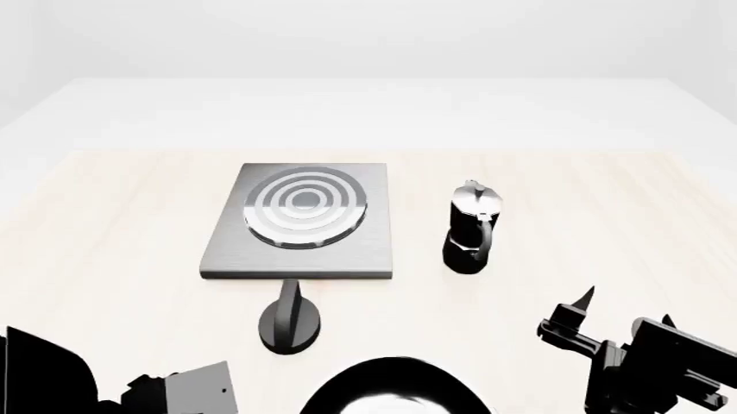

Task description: Turn on the stove and put the frying pan on it.

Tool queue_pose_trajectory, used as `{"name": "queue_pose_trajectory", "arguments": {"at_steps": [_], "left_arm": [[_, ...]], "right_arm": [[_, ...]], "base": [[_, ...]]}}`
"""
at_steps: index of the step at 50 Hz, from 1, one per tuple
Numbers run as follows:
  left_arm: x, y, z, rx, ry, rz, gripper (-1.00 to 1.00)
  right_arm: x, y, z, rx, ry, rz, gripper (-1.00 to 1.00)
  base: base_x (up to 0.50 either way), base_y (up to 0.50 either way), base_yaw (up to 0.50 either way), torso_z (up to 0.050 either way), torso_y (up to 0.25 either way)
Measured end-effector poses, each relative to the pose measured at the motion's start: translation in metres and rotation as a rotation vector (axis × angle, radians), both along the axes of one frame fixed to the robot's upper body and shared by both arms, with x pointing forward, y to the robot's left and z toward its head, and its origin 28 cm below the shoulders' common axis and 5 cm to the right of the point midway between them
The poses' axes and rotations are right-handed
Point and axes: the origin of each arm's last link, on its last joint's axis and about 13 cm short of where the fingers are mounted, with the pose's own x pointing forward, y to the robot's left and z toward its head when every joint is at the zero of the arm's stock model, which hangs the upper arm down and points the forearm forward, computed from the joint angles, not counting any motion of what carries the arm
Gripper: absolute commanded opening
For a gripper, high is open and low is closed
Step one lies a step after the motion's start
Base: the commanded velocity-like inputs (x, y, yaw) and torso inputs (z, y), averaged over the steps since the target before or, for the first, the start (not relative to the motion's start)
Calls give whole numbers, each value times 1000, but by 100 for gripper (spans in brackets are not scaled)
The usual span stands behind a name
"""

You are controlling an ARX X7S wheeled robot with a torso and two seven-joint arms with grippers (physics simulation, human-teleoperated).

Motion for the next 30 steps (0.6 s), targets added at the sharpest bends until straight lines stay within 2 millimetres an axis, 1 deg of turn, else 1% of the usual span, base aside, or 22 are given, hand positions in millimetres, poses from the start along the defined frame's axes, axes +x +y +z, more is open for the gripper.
{"name": "queue_pose_trajectory", "arguments": {"at_steps": [21, 30], "left_arm": [[6, -1, -17, -5, 49, -5, 100], [10, 1, -28, -3, 79, 8, 100]], "right_arm": [[0, 0, 1, -1, -3, -1, 100], [-1, 0, 1, -1, -6, -2, 100]], "base": [[0, 0, 0, 0, 0], [0, 0, 0, 0, 0]]}}
